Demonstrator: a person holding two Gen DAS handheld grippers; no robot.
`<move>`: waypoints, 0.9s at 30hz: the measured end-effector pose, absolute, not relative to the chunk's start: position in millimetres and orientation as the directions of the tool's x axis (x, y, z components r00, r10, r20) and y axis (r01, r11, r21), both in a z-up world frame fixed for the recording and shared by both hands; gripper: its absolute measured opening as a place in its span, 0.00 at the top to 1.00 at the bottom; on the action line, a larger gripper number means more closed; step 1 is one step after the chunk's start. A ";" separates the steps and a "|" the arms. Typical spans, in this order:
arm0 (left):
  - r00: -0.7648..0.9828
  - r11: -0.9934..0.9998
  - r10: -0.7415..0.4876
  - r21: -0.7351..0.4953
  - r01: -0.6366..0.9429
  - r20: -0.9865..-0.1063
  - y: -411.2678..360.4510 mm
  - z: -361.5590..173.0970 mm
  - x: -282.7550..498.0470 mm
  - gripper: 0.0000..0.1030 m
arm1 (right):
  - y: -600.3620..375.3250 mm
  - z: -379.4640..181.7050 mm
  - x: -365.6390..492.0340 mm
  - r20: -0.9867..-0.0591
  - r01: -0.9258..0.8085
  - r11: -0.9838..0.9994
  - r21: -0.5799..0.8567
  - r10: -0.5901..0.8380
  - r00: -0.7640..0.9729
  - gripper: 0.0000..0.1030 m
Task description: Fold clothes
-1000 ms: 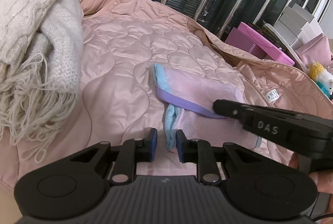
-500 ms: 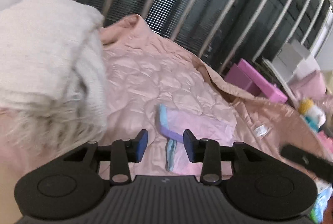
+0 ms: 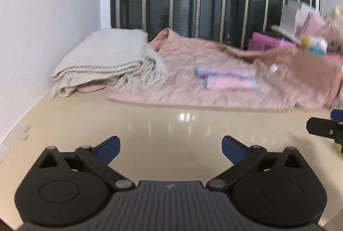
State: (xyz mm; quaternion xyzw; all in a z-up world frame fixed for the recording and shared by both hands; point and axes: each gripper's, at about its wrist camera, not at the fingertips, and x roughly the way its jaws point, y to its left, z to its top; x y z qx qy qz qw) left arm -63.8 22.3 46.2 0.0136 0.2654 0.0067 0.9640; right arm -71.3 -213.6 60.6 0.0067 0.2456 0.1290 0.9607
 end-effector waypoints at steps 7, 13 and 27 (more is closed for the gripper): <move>0.843 0.998 0.060 0.054 -0.037 -0.534 18.7 14.8 -42.6 0.00 | -178.9 6.6 -56.6 -0.557 -0.200 0.979 -0.046 0.141 0.819 0.04; 0.822 0.994 0.066 0.112 -0.003 -0.566 11.7 2.8 -23.4 0.00 | -185.2 -1.5 -33.4 -0.567 -0.110 0.993 0.041 0.114 0.816 0.00; 0.777 1.000 -0.019 0.004 0.028 -0.629 18.1 -0.9 2.6 0.01 | -180.7 -6.7 7.5 -0.624 -0.109 0.994 0.022 0.099 0.775 0.00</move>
